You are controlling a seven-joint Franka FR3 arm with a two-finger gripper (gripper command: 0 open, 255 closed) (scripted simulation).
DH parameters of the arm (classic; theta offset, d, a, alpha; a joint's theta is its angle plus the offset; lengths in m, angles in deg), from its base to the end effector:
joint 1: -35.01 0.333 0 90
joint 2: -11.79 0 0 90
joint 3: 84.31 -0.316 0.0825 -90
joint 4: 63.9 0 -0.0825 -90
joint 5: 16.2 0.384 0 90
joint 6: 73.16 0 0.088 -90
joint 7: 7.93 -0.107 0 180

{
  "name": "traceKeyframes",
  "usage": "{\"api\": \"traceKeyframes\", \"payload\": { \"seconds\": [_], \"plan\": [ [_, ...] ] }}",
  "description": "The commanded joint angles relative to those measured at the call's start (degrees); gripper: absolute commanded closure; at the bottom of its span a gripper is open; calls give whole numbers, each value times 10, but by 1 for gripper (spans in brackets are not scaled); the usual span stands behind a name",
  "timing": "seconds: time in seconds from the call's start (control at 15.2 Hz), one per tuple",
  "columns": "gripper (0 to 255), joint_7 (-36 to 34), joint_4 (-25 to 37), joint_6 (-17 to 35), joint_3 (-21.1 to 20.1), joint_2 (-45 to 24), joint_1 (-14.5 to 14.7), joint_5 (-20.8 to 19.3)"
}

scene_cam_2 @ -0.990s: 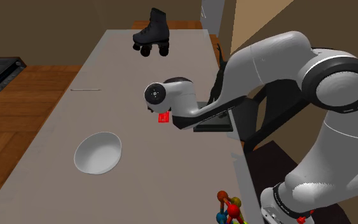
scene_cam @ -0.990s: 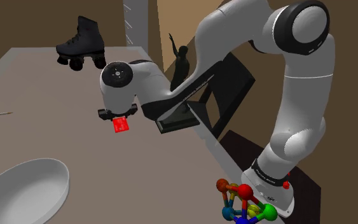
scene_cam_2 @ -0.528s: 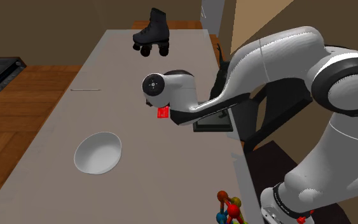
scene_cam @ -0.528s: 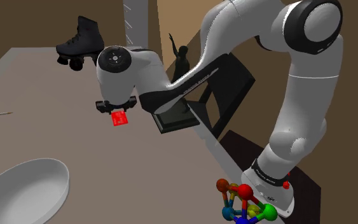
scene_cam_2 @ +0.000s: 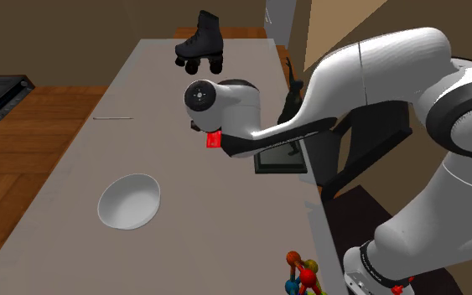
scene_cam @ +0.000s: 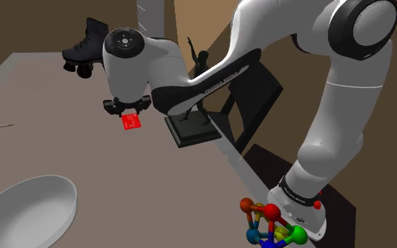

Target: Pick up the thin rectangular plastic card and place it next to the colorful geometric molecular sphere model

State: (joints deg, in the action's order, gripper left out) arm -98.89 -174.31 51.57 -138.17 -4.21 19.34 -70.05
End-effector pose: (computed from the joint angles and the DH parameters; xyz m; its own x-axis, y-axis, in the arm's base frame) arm 0.5184 0.3293 0.4152 0.7559 -0.3544 0.5505 -0.4277 -0.9039 0.0054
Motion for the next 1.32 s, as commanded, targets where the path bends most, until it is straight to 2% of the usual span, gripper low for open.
{"api": "traceKeyframes", "payload": {
  "seconds": [0.0,1.19,1.25],
  "plan": [
    [255,13,6,-6,-5,9,-5,14],
    [255,112,80,-75,-35,64,-29,107],
    [255,115,56,-63,-42,94,-41,131]
  ]
}}
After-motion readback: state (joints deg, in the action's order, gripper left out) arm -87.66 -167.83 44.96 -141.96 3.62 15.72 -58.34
